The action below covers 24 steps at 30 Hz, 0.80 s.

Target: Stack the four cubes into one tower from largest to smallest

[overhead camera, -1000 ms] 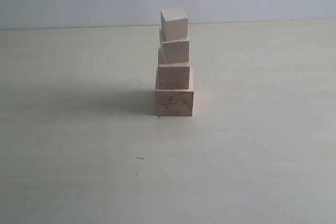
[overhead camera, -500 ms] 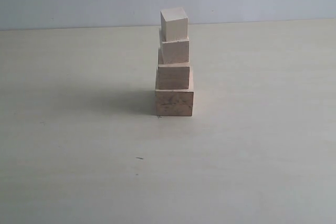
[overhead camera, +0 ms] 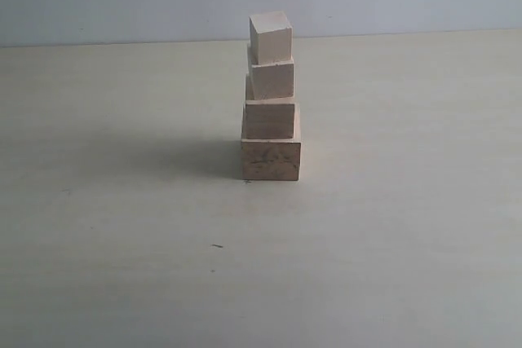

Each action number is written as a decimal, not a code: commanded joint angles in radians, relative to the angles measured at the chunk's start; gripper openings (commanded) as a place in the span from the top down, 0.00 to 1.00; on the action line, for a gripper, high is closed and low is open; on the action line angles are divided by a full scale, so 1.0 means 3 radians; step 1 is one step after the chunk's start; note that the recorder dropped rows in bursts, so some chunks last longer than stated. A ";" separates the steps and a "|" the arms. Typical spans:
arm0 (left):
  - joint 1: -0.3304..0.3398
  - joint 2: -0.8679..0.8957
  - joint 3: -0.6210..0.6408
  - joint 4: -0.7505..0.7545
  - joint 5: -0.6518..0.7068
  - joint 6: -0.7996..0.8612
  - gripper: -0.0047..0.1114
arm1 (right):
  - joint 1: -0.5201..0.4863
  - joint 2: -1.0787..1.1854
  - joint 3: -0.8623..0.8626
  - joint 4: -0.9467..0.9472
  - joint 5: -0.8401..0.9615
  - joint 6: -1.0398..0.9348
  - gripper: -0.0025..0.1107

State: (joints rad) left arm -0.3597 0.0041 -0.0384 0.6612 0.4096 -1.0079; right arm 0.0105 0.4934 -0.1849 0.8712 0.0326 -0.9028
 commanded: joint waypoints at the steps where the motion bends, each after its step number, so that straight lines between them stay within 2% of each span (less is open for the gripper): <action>1: 0.0003 -0.0014 0.0017 -0.0034 -0.0206 -0.0148 0.96 | 0.0001 0.0013 0.0008 0.0052 0.0072 0.0178 0.98; 10: 0.0003 -0.0014 0.0017 -0.0034 -0.0178 -0.0142 0.96 | 0.0001 -0.0228 0.0022 -0.0033 0.0092 0.0178 0.98; 11: 0.0003 -0.0014 0.0017 -0.0034 -0.0178 -0.0142 0.96 | 0.0001 -0.0285 0.0022 -0.0209 0.0095 0.0178 0.98; 14: 0.0003 -0.0014 0.0017 -0.0034 -0.0178 -0.0142 0.96 | 0.0001 -0.0513 0.0061 -0.1755 0.0063 0.0289 0.98; 16: 0.0003 -0.0014 0.0017 -0.0034 -0.0178 -0.0142 0.96 | 0.0001 -0.0667 0.0125 -0.2315 -0.0109 0.0834 0.98; 17: 0.0003 -0.0014 0.0017 -0.0034 -0.0178 -0.0142 0.96 | -0.0025 -0.0829 0.0305 -0.2705 -0.0422 0.1491 0.98; 20: 0.0003 -0.0014 0.0017 -0.0034 -0.0178 -0.0142 0.96 | -0.0097 -0.1145 0.0616 -0.2765 -0.0615 0.2413 0.98; 21: 0.0003 -0.0014 0.0017 -0.0021 -0.0164 -0.0142 0.96 | -0.0130 -0.1372 0.0616 -0.2904 0.0055 0.2654 0.98; 23: 0.0003 -0.0014 0.0017 -0.0012 -0.0161 -0.0129 0.96 | -0.0155 -0.1645 0.0616 -0.3193 0.0714 0.2922 0.98; 24: 0.0003 -0.0014 0.0017 -0.0012 -0.0161 -0.0129 0.96 | -0.0155 -0.1645 0.0616 -0.3183 0.0843 0.2959 0.98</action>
State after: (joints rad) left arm -0.3597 0.0041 -0.0364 0.6528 0.3668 -1.0455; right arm -0.0286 0.0256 -0.0048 -0.0405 0.1485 -0.0927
